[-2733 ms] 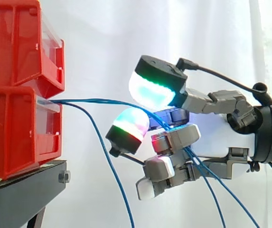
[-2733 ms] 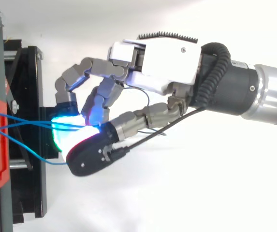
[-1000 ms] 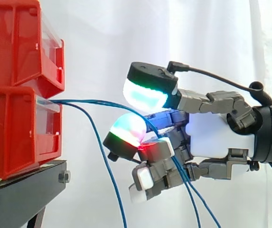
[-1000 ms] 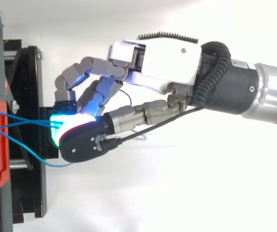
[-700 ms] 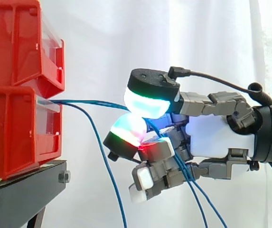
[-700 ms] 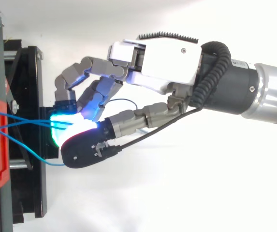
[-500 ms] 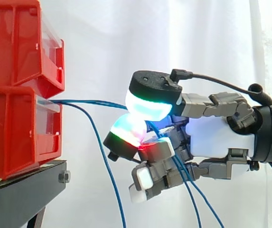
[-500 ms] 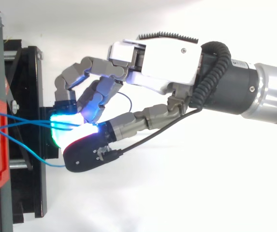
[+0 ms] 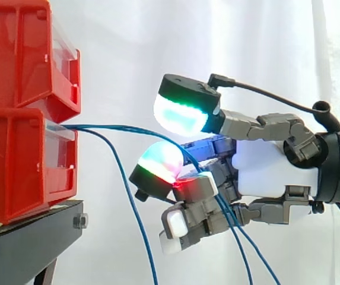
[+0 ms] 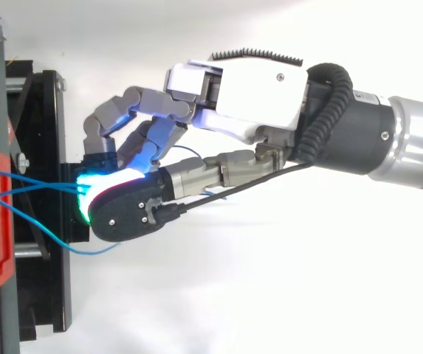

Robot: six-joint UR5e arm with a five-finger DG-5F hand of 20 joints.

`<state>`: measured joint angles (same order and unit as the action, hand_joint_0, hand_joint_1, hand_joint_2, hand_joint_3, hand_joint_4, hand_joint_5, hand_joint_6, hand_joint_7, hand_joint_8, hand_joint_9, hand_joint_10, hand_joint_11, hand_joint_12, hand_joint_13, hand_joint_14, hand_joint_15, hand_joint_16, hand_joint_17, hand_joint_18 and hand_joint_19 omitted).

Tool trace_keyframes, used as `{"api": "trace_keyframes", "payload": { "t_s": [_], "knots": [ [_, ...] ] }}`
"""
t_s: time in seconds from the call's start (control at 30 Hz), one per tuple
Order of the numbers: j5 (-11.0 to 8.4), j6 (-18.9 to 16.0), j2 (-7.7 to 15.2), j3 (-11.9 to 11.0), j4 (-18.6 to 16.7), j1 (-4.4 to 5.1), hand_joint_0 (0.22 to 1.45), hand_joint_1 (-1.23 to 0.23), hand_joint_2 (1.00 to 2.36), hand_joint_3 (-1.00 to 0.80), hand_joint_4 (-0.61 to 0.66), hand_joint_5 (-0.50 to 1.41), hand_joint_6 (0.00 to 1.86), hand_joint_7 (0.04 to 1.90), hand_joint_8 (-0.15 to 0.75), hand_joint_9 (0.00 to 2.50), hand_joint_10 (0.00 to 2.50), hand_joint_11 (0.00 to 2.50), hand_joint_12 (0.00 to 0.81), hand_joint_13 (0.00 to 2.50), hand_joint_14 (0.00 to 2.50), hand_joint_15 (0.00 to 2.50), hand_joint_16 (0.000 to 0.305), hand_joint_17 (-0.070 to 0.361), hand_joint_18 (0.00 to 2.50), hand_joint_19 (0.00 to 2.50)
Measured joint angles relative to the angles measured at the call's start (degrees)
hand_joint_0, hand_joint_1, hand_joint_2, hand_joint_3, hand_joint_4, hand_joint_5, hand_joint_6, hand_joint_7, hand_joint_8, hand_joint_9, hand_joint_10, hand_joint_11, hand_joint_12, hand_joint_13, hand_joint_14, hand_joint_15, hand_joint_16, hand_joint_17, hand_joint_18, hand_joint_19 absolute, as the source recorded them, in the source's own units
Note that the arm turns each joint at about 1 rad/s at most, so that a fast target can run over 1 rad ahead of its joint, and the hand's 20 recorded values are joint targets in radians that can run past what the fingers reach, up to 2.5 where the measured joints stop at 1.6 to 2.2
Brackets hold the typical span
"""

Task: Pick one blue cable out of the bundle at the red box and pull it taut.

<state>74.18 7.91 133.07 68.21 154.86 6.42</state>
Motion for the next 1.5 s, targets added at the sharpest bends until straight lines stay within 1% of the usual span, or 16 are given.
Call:
{"api": "trace_keyframes", "payload": {
  "t_s": [0.03,0.1,0.17,0.3,0.43,0.6,0.87,1.13,1.17,1.2,1.23,1.27,1.33,1.37,1.43,1.5],
  "knots": [
    [0.0,0.0,0.0,0.0,0.0,0.0,0.62,-0.51,1.01,-0.29,0.26,-0.09,0.8,1.08,0.354,1.07,0.02,0.94,0.383,0.77,0.02,0.54,0.052,0.118,0.64,0.56],
    [0.0,0.0,0.0,0.0,0.0,0.0,0.62,-0.55,1.01,-0.24,0.3,-0.06,0.71,1.16,0.36,1.07,0.02,0.92,0.389,0.76,0.02,0.52,0.054,0.121,0.65,0.54],
    [0.0,0.0,0.0,0.0,0.04,0.0,0.62,-0.56,1.02,-0.2,0.31,-0.05,0.68,1.21,0.363,1.08,0.02,0.9,0.391,0.77,0.02,0.52,0.055,0.123,0.66,0.54],
    [0.0,0.0,0.0,0.0,0.26,0.0,0.62,-0.63,1.02,-0.11,0.31,-0.04,0.65,1.23,0.38,1.11,0.02,0.95,0.407,0.78,0.02,0.5,0.057,0.128,0.68,0.51],
    [0.0,0.0,0.0,0.0,0.32,0.0,0.62,-0.68,1.02,-0.07,0.26,-0.04,0.61,1.29,0.375,1.1,0.02,1.03,0.408,0.77,0.02,0.51,0.057,0.129,0.69,0.5],
    [0.0,0.0,0.0,0.0,0.28,0.02,0.61,-0.75,1.02,-0.06,0.26,-0.04,0.61,1.28,0.374,1.11,0.02,1.12,0.407,0.77,0.02,0.51,0.057,0.128,0.68,0.49],
    [0.0,0.0,0.0,-0.07,0.31,0.04,0.61,-0.85,1.03,-0.05,0.24,-0.04,0.58,1.34,0.333,1.07,0.02,1.19,0.385,0.71,0.02,0.52,0.054,0.122,0.61,0.46],
    [0.0,0.0,0.0,-0.16,0.28,0.03,0.62,-0.99,1.03,-0.12,0.29,-0.08,0.62,1.31,0.326,1.04,0.02,1.22,0.381,0.65,0.02,0.49,0.055,0.123,0.57,0.41],
    [0.0,0.0,0.0,-0.16,0.27,0.02,0.62,-0.99,1.02,-0.14,0.28,-0.08,0.62,1.35,0.331,1.04,0.02,1.22,0.382,0.65,0.02,0.49,0.055,0.123,0.57,0.41],
    [0.0,0.0,0.0,-0.17,0.27,0.02,0.62,-1.0,1.02,-0.18,0.28,-0.09,0.66,1.29,0.325,1.04,0.02,1.22,0.381,0.64,0.02,0.49,0.055,0.124,0.57,0.42],
    [0.0,0.0,-0.02,-0.2,0.27,0.02,0.6,-0.99,1.02,-0.27,0.27,-0.09,0.66,1.27,0.325,1.04,0.02,1.23,0.383,0.64,0.02,0.49,0.055,0.125,0.57,0.43],
    [0.0,0.0,-0.05,-0.24,0.27,0.02,0.6,-0.98,1.01,-0.31,0.27,-0.09,0.67,1.26,0.324,1.04,0.02,1.22,0.382,0.64,0.02,0.49,0.055,0.125,0.56,0.43],
    [0.0,0.0,-0.07,-0.36,0.28,0.02,0.56,-0.93,1.0,-0.49,0.24,-0.09,0.67,1.23,0.335,1.05,0.02,1.21,0.389,0.64,0.02,0.49,0.056,0.126,0.55,0.44],
    [0.0,0.01,-0.05,-0.4,0.28,0.02,0.55,-0.93,1.0,-0.5,0.24,-0.09,0.68,1.22,0.334,1.05,0.02,1.21,0.388,0.64,0.02,0.49,0.056,0.127,0.55,0.43],
    [0.0,0.05,-0.04,-0.46,0.29,0.02,0.51,-0.83,1.0,-0.5,0.23,-0.09,0.68,1.19,0.351,1.08,0.02,1.2,0.402,0.65,0.02,0.49,0.058,0.132,0.56,0.45],
    [0.0,0.19,-0.04,-0.51,0.32,0.04,0.5,-0.78,1.0,-0.5,0.22,-0.09,0.68,1.17,0.356,1.1,0.02,1.22,0.407,0.67,0.02,0.49,0.059,0.132,0.56,0.46]
  ]
}}
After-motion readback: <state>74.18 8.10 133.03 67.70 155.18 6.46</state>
